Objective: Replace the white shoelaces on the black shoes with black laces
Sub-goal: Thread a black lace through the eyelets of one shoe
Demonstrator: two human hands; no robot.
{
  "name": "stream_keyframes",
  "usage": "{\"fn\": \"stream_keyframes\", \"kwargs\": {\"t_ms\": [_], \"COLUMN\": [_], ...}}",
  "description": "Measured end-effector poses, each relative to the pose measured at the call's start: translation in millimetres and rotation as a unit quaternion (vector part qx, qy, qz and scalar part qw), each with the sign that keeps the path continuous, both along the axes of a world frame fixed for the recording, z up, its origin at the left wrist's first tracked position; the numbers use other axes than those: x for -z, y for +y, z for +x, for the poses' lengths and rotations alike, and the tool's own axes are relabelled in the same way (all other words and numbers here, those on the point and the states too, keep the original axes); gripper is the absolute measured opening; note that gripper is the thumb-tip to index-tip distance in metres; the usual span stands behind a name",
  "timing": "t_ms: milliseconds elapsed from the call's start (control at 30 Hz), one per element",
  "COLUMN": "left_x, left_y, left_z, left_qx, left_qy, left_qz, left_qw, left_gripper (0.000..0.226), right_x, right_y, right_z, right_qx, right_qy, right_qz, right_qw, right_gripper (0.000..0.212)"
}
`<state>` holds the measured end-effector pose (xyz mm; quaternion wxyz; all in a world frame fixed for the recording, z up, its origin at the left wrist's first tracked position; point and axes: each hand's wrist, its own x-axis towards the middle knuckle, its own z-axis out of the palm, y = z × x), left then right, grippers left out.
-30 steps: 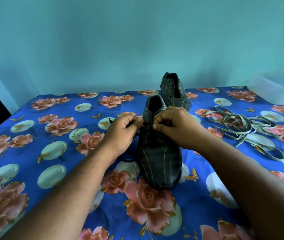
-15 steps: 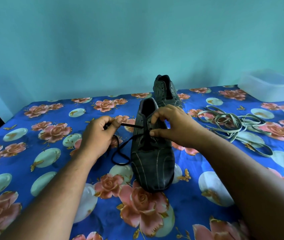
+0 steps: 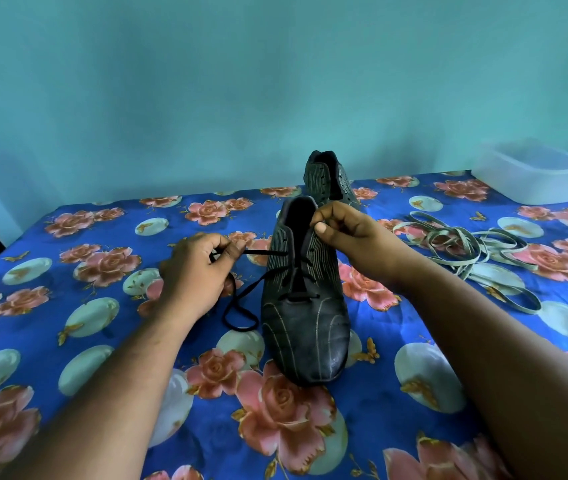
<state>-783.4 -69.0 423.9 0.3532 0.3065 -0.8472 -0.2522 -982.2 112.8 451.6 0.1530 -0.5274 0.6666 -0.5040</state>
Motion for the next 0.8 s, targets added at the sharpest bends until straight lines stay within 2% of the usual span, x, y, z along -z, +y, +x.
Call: {"fn": "stream_keyframes", "kwargs": {"t_ms": [100,200,300,400,467,633,800], "left_x": [3.9,0.3,-4.3,-2.1,-0.3,-0.9,-2.9], "left_y": [-3.0,4.0,22.0,36.6,38.4,34.0,35.4], "left_z": [0.1,-3.0,-11.2,-21.3,-25.4,-24.2,-21.9], "left_qx": [-0.008,0.004,0.107,0.189,0.187,0.152,0.158], "left_qy": [-0.013,0.006,0.050,0.031,0.003,0.011,0.016], "left_qz": [-0.015,-0.058,-0.110,-0.101,-0.092,-0.087,-0.071], "left_qw": [1.000,0.998,0.987,0.976,0.978,0.985,0.985], "left_gripper": [0.060,0.055,0.046,0.046,0.045,0.034,0.037], "right_x": [-0.8,2.5,4.4,3.9,2.8,-0.7,-3.6], "right_y": [-1.0,-4.4,-7.8,-9.0,-8.4,-4.6,-2.5], "right_z": [1.0,-0.2,0.6,1.4,2.5,5.0,8.8], "right_qx": [0.001,0.025,0.039,0.034,0.030,0.001,-0.005], "right_qy": [0.010,0.044,0.059,0.065,0.060,0.023,0.014], "right_qz": [-0.005,-0.005,-0.008,-0.010,-0.010,-0.010,-0.018], "right_qw": [1.000,0.999,0.997,0.997,0.998,1.000,1.000], "right_gripper": [0.006,0.010,0.015,0.013,0.008,0.007,0.005]}}
